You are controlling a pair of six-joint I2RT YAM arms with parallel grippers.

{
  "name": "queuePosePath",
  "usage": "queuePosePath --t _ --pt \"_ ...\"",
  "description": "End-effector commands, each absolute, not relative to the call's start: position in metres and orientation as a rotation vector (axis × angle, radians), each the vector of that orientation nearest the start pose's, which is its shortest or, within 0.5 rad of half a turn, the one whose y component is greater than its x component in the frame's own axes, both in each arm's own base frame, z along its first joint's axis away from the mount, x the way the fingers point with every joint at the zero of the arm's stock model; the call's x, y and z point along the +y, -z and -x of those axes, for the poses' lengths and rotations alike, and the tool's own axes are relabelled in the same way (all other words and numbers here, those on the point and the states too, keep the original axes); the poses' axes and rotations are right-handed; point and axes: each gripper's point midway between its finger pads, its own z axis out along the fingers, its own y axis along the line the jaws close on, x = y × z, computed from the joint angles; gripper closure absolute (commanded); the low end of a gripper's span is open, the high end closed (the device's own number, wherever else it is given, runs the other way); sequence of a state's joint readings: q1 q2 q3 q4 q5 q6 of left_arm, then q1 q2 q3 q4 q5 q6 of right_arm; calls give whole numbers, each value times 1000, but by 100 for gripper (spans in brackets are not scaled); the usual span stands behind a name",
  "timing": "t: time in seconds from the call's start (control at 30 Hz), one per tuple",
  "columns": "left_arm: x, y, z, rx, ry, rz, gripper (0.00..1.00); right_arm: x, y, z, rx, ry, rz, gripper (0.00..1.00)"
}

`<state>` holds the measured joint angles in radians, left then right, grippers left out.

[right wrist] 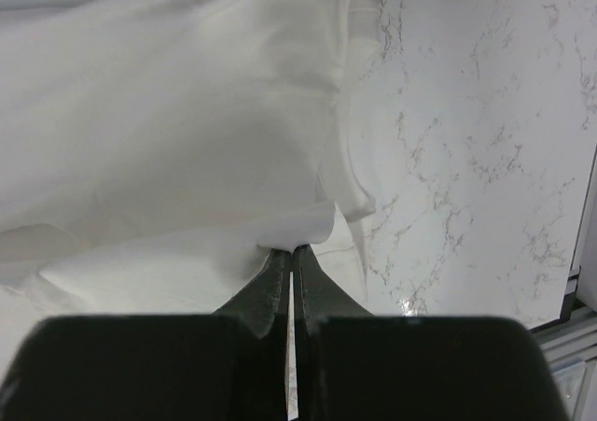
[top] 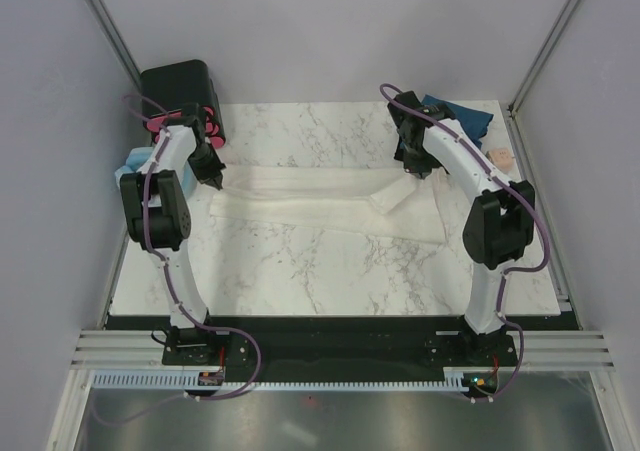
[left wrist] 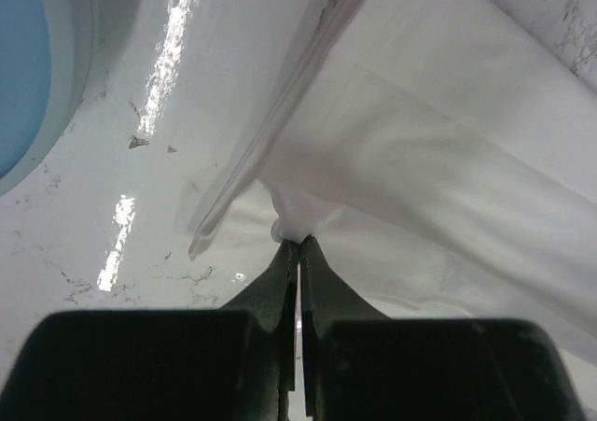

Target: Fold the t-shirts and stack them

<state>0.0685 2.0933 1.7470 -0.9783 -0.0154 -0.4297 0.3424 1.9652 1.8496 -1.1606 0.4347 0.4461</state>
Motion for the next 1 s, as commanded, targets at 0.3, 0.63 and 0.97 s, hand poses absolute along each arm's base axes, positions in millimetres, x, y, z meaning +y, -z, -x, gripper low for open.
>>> queuePosePath --t 0.3,0.63,0.97 --pt "1 -60 -447 2820 46 586 98 75 -143 -418 2653 411 -240 100" --pt "11 -57 -450 2806 -81 594 92 84 -115 -427 2702 378 -226 100" --pt "20 -62 -448 2792 -161 608 85 86 -100 -448 2701 398 -235 85"
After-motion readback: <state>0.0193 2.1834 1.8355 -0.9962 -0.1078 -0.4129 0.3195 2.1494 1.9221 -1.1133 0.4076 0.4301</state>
